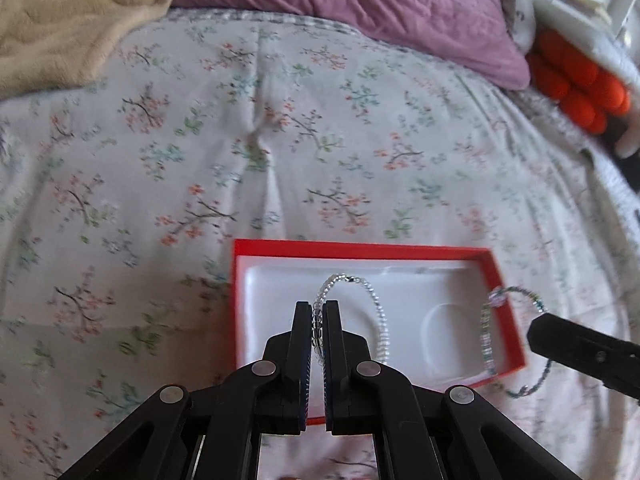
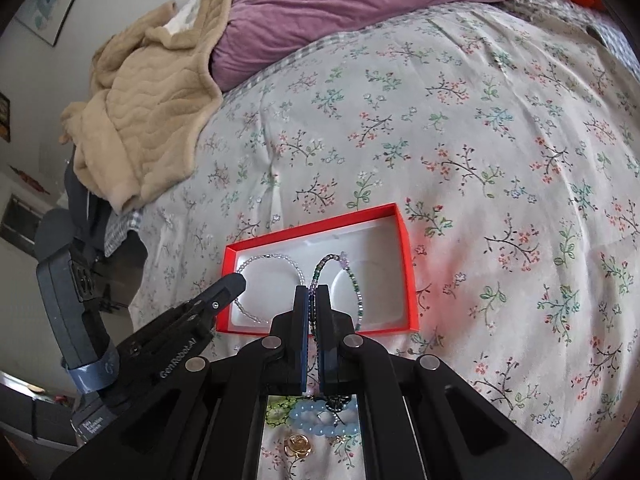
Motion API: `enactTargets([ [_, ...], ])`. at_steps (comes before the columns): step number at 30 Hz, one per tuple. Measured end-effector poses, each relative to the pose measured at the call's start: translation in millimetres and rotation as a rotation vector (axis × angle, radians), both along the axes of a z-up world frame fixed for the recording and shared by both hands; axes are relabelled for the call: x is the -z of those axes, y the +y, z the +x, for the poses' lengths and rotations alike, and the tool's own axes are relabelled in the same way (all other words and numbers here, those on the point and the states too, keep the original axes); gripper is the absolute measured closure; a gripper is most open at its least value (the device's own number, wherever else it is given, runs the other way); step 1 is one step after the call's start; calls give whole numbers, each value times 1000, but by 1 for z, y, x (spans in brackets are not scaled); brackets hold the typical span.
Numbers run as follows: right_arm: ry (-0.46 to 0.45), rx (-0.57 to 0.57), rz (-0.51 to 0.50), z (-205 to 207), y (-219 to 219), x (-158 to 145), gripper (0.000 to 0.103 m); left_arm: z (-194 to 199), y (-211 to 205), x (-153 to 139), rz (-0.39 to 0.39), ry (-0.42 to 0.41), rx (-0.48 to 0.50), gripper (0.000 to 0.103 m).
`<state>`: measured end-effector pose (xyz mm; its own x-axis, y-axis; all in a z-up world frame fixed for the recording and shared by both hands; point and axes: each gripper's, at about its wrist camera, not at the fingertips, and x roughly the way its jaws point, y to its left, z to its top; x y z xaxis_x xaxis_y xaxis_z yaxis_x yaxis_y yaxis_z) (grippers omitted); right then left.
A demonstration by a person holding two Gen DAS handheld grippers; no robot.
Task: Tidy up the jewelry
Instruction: 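Open the left tool to drop the silver bracelet in the box while the right tool releases its bracelet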
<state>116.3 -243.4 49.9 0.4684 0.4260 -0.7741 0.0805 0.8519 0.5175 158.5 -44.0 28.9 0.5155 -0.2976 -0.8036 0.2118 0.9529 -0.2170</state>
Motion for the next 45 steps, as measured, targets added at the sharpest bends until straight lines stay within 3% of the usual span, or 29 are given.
enactTargets([
  [2,-1,-7,-7,1,5,1,100,0,2,1,22,-5,-5,101],
  [4,0,-17,-19,3,11,3,100,0,3,1,39,-1,-5,94],
  [6,-1,-30,-32,4,18,4,100,-2,3,0,51,-4,2,73],
  [10,-13,-49,-45,6,27,1,100,-11,3,-4,105,-25,15,61],
  [18,-41,-65,-43,13,32,0,100,-24,20,-9,218,-31,-36,21],
  [26,15,-26,-123,20,14,24,100,-40,21,-6,282,-7,-51,11],
  [33,34,-36,-120,21,9,29,100,-48,25,-5,245,39,-85,1],
  [39,33,-63,-108,22,20,26,98,-49,31,2,255,76,-108,1],
  [41,42,-65,-109,23,21,28,93,-51,32,3,263,76,-105,1],
  [43,44,-59,-109,23,18,27,74,-51,34,3,270,74,-103,1],
  [45,41,-44,-101,20,13,26,66,-52,36,3,272,72,-104,1],
])
